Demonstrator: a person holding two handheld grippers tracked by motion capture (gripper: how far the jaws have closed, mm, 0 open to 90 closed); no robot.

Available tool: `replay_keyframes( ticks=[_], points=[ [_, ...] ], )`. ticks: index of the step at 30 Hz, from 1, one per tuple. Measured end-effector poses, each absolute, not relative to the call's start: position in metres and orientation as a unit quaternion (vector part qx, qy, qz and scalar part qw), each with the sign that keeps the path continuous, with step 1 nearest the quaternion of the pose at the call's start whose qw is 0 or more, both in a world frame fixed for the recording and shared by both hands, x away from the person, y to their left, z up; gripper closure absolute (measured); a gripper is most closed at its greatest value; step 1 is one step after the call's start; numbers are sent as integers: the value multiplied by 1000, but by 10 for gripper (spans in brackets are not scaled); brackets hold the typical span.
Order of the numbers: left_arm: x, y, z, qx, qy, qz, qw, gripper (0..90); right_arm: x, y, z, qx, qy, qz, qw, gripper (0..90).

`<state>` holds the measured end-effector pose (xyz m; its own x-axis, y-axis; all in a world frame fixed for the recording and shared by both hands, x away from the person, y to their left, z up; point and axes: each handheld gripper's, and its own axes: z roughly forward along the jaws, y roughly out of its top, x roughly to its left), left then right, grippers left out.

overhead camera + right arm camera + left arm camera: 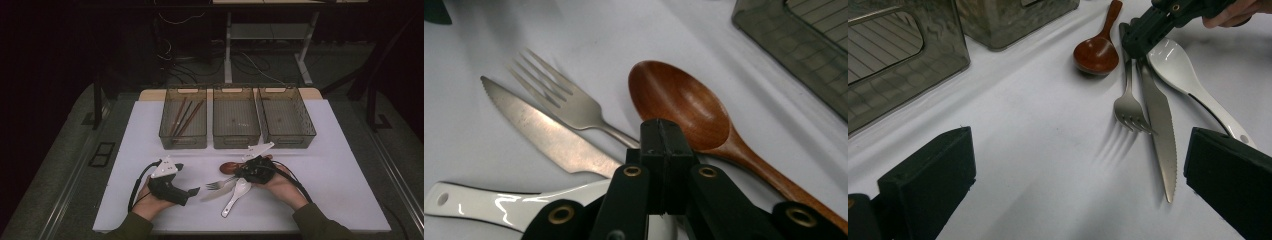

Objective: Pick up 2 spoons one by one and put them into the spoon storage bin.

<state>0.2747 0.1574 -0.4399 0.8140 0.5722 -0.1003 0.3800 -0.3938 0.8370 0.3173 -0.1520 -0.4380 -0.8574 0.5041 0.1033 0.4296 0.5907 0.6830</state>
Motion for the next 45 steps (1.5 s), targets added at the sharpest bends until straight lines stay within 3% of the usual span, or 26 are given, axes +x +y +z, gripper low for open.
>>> replay_keyframes(
  ticks=[45],
  points=[
    [275, 162, -439, 826, 289, 97, 474, 0, 305, -174, -437, 260, 907, 330, 29, 890]
  ],
)
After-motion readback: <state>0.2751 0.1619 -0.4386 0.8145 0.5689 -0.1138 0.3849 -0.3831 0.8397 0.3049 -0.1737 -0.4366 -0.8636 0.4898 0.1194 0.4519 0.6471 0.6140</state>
